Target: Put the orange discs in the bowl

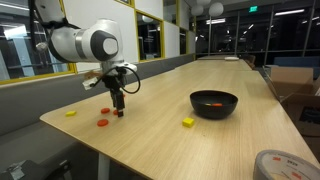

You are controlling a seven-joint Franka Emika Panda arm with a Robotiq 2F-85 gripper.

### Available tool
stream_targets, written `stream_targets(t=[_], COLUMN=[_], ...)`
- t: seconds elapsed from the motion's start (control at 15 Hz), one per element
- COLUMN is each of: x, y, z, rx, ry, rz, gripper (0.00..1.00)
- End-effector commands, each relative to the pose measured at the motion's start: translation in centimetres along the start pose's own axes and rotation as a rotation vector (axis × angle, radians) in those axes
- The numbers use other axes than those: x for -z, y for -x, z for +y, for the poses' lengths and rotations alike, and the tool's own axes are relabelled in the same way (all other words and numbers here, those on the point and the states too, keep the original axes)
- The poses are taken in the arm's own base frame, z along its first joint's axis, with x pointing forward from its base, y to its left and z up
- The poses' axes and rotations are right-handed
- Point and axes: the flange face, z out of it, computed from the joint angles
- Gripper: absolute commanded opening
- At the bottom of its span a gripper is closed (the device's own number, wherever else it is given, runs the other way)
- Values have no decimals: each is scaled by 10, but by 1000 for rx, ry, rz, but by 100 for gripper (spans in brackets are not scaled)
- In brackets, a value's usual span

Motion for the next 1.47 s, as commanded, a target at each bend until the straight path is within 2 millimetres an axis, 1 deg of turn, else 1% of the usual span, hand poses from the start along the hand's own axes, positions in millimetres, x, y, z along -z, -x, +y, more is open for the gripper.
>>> stream_targets(t=[0.0,0.2,0.27,0.33,0.4,0.47,0.53,0.8,0.87,1.0,1.27,1.4], x=[1,0,0,0,-1,-1,0,3,5,16,49,71], y=[-6,-6,-6,-6,-6,-6,-6,-8,-9,-14,-34,-48], z=[-4,-3,-3,-3,-3,-3,-3,-1,1,13,43,63], rx=[11,10,10,11,12,12,12,5,-2,-9,-21,-25], ry=[-22,-21,-19,-19,-19,-19,-18,-13,-8,-5,32,48], rz=[-9,-17,-19,-20,-20,-21,-22,-20,-15,7,45,68], gripper=[100,99,75,74,70,62,53,23,20,20,20,20])
